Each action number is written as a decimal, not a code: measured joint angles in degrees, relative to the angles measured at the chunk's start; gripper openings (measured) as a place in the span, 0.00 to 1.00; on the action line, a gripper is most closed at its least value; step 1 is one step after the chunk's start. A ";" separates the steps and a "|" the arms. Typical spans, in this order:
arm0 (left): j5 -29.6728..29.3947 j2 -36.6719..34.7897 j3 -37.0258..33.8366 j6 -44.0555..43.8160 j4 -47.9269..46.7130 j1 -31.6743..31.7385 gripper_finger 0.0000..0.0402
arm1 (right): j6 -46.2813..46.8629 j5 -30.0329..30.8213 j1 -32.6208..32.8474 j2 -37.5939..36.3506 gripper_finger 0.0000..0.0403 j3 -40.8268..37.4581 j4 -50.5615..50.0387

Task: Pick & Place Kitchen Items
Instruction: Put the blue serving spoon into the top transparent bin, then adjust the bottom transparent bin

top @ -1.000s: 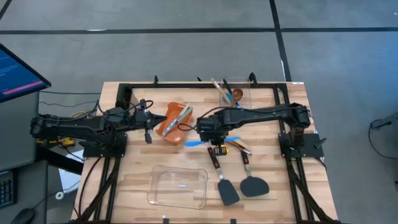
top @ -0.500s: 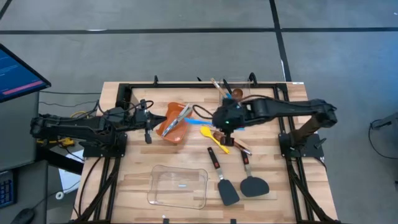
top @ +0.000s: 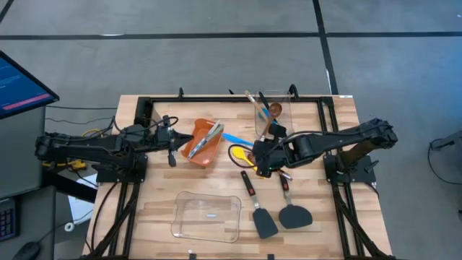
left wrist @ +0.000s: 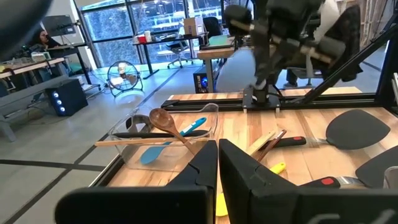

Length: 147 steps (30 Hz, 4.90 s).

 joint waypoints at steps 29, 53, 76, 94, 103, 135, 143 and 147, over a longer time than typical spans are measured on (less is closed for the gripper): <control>-0.05 0.00 0.00 0.00 0.01 -0.02 0.01 | -5.56 1.00 -24.36 -17.92 0.06 -35.06 55.70; 0.11 0.00 0.00 -0.01 0.00 -0.01 0.01 | 9.94 -7.13 -35.08 -9.15 0.06 -38.00 56.23; -0.11 0.00 0.00 0.00 0.00 -0.02 0.01 | 14.36 -8.81 -35.63 -4.04 0.19 -37.93 50.12; -0.04 -0.01 0.00 0.00 0.00 -0.02 0.01 | 9.25 -10.45 -33.75 -4.04 0.20 -25.92 31.85; 0.18 0.00 0.00 0.00 0.00 0.00 0.01 | 3.90 -17.98 -30.31 -4.04 0.20 -14.97 17.37; -0.13 0.00 0.00 0.02 0.24 0.00 0.01 | 0.79 -24.61 -13.83 -3.72 0.18 -12.82 14.18; -0.11 0.00 0.00 0.02 0.28 -0.02 0.01 | 0.79 -24.59 -13.88 -3.72 0.18 -12.82 14.69; -0.08 0.00 0.00 0.02 0.28 -0.01 0.01 | 0.79 -24.57 -13.88 -3.72 0.18 -12.82 16.27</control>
